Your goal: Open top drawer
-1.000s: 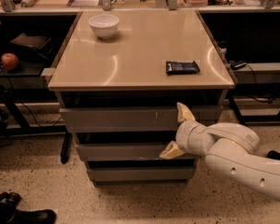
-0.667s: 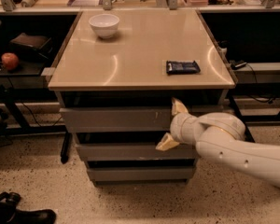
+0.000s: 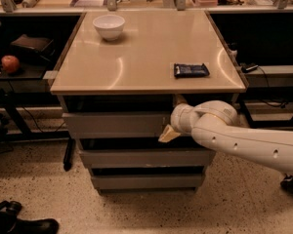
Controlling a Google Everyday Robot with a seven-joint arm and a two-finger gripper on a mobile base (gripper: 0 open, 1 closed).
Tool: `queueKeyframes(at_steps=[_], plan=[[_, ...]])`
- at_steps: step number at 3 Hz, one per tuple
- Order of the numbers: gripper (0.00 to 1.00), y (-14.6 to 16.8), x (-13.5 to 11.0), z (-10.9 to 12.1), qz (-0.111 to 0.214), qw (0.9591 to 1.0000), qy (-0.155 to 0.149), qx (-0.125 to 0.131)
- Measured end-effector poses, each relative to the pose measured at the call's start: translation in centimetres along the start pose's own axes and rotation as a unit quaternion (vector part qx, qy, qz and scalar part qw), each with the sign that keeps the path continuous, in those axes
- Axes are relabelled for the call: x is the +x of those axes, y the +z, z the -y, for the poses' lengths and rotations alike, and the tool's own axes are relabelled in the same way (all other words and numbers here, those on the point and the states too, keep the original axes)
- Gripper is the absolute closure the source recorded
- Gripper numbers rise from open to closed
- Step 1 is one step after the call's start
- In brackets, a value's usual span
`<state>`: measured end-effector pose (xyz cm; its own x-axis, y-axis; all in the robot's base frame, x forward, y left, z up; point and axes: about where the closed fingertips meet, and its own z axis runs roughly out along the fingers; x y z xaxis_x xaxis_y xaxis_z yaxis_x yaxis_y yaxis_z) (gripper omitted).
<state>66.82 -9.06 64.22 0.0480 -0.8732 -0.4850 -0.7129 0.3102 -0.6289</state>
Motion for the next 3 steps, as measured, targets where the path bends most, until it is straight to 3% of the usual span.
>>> queueKeyframes(at_steps=[1, 3], plan=[[0.00, 0.06, 0.02, -0.08, 0.000, 1.0000, 0.001, -0.001], [0.42, 0.07, 0.02, -0.08, 0.000, 1.0000, 0.001, -0.001]])
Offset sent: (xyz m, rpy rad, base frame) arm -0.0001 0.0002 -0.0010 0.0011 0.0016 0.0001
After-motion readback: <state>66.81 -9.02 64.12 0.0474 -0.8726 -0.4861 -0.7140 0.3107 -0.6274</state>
